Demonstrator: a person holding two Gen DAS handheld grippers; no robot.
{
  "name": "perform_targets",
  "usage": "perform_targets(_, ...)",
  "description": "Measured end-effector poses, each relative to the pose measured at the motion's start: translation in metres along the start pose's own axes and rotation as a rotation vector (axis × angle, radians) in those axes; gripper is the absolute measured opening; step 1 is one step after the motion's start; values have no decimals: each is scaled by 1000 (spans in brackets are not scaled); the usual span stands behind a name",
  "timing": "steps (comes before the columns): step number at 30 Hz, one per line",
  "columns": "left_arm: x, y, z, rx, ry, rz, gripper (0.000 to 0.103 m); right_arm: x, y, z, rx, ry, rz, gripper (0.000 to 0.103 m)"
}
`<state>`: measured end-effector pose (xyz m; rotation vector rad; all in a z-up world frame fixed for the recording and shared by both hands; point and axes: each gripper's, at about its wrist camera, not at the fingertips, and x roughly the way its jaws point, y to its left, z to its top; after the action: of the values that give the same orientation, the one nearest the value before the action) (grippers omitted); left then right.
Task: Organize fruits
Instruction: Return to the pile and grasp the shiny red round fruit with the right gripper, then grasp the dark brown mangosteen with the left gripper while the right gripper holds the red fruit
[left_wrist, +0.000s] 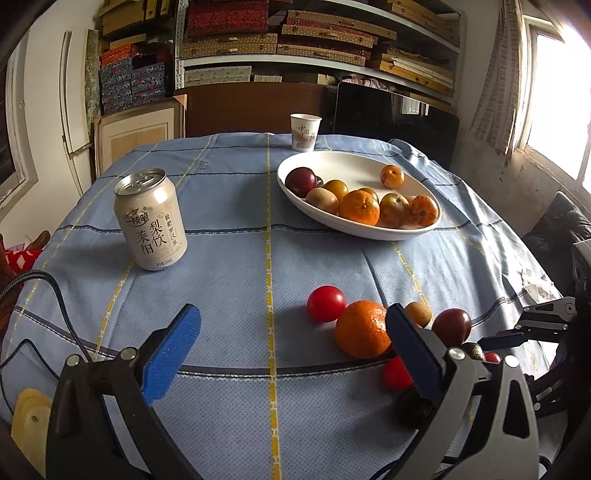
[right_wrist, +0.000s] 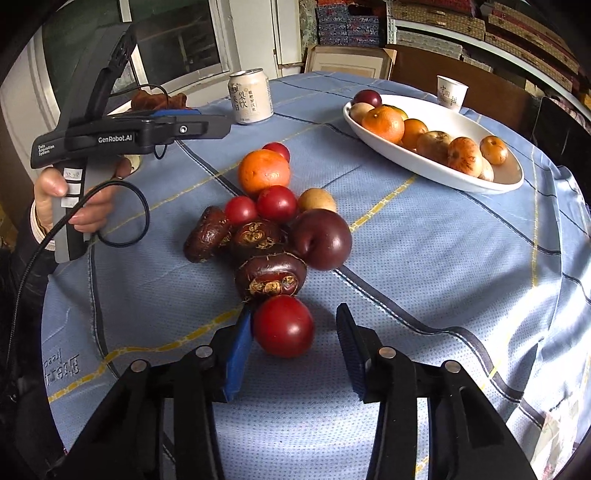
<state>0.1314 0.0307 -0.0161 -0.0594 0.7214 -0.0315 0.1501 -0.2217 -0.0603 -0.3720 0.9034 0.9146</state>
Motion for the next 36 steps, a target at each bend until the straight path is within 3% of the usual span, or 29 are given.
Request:
perform_targets(6,0,1,-1,2,2,7,98,0,3,-1,-15,7,25,33)
perform_targets(12,0,1,-2,4,7,9,98,-3,-4,-1,10,0,19,32)
perform_targets(16,0,0,-2,5,9,-1,98,-16,-16,2,72,-63,81,31)
perform_targets(23,-2,-31,-15,148,76,-220,98,-34,-54,3,265,-167,150,31)
perform_targets(27,-6,-41,-23,180,111,-352,78,-30,-65,3,329,-152,135,31)
perform_targets(28,-5,-40,-24,172,128,-373,78,-28,-67,2,336,-147,132,31)
perform_targets(36,2,-50,-33,202,195,-430,73,-25,-69,0,357,-136,141,31)
